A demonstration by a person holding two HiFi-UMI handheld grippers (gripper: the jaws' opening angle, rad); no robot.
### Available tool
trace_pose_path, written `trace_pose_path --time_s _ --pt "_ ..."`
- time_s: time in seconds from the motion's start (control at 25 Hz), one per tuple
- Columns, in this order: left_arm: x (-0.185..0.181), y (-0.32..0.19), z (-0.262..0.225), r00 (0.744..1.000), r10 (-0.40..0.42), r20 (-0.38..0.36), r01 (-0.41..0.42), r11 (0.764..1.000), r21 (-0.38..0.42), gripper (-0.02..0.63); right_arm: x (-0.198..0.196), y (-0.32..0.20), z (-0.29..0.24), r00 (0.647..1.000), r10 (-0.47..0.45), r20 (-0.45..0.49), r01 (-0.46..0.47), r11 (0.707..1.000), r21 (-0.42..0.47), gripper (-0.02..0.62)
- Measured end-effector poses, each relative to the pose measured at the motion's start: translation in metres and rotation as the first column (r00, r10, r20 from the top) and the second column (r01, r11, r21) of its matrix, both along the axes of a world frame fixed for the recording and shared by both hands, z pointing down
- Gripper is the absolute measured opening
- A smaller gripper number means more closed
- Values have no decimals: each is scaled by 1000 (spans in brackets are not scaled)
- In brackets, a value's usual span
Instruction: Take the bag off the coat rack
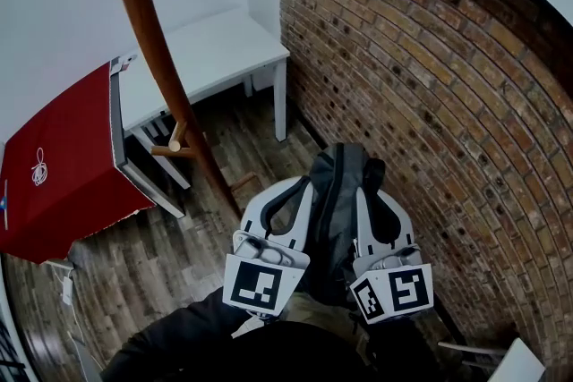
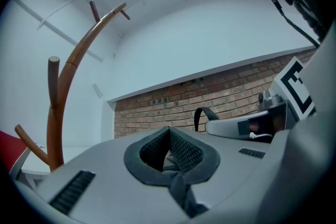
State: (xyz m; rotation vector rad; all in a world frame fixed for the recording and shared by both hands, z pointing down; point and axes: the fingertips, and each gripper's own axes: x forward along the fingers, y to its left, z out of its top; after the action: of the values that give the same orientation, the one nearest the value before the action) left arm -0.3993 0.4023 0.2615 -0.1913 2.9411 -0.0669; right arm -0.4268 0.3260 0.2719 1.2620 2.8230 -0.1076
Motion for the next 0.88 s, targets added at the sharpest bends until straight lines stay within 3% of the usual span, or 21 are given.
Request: trace_pose_path --time_s 0.4,0.88 --pt "-1 -11 -7 999 33 8 -33 999 -20 9 3 -9 -7 1000 22 18 -22 1000 -8 18" --pt "25 -6 -9 999 32 11 -32 999 -26 9 31 1 -11 1000 8 24 -8 1000 -12 18"
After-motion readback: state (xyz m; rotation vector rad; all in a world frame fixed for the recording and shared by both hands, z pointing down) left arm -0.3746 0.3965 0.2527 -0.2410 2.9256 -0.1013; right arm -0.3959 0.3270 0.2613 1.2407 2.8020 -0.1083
